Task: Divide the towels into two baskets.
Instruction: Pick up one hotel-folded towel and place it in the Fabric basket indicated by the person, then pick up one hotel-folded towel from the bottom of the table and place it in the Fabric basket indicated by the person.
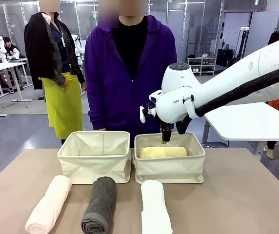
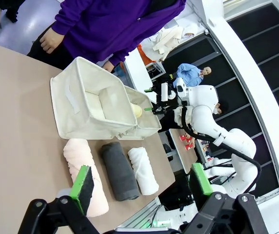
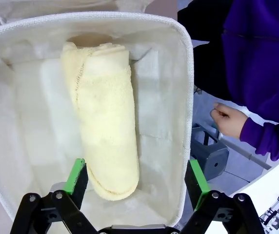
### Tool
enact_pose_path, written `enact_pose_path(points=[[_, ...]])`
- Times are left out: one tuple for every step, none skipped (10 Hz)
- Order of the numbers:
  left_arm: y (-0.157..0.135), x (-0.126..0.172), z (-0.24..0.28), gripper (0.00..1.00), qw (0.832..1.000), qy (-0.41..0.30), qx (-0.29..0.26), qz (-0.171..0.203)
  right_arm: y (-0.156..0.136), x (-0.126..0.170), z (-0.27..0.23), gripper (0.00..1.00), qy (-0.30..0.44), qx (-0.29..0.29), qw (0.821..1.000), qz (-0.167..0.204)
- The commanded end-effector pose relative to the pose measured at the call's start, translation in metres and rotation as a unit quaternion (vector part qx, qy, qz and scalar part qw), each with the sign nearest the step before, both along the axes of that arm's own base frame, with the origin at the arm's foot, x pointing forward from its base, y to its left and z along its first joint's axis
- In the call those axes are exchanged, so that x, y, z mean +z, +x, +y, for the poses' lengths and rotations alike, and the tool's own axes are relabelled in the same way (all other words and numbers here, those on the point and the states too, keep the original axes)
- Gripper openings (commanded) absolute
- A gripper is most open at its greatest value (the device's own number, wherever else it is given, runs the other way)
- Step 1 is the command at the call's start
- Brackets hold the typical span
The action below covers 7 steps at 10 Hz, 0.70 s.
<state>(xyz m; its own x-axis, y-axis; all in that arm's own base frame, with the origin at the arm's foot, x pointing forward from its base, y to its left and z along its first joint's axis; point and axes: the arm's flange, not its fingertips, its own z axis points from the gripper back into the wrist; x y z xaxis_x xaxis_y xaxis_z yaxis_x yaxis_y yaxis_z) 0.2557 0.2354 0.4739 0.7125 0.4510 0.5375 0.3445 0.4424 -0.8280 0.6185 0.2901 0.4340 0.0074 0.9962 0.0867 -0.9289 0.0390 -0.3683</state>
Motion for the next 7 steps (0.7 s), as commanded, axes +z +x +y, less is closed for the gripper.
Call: enact_pose_path(points=[[-0.0007, 0.0021, 0.0024, 1.0, 1.0, -0.006, -0.002, -0.012, 0.001, 0.0007, -0.0002, 1.0, -0.005, 0.011, 1.0, -0.002], [-0.0007, 0.0021, 0.0024, 1.0, 1.0, -0.006, -0.002, -0.012, 0.001, 0.0007, -0.0002, 1.0, -0.005, 0.011, 1.0, -0.002], [-0.0007, 0.0021, 0.0024, 1.0, 1.0, -0.006, -0.002, -0.012, 0.001, 0.0007, -0.0002, 1.0, -0.005, 0.011, 1.0, -0.002], [-0.0007, 0.0021, 0.0024, 1.0, 1.0, -0.006, -0.002, -0.012, 0.001, 0.0007, -0.0002, 1.0, -0.005, 0.011, 1.0, -0.002], [-0.0007, 0.0021, 0.0024, 1.0, 1.0, -0.006, -0.002, -0.012, 0.001, 0.0007, -0.0002, 1.0, -0.005, 0.011, 1.0, -0.002], [-0.0007, 0.0021, 0.0024, 1.0, 1.0, -0.006, -0.002, -0.012, 0.001, 0.0007, -0.0002, 1.0, -0.005, 0.011, 1.0, -0.002], [-0.0007, 0.0021, 0.0024, 1.0, 1.0, -0.006, -0.002, -0.012, 0.0003, -0.0005, 0.0005, 1.0, 0.0, 0.001, 1.0, 0.0]])
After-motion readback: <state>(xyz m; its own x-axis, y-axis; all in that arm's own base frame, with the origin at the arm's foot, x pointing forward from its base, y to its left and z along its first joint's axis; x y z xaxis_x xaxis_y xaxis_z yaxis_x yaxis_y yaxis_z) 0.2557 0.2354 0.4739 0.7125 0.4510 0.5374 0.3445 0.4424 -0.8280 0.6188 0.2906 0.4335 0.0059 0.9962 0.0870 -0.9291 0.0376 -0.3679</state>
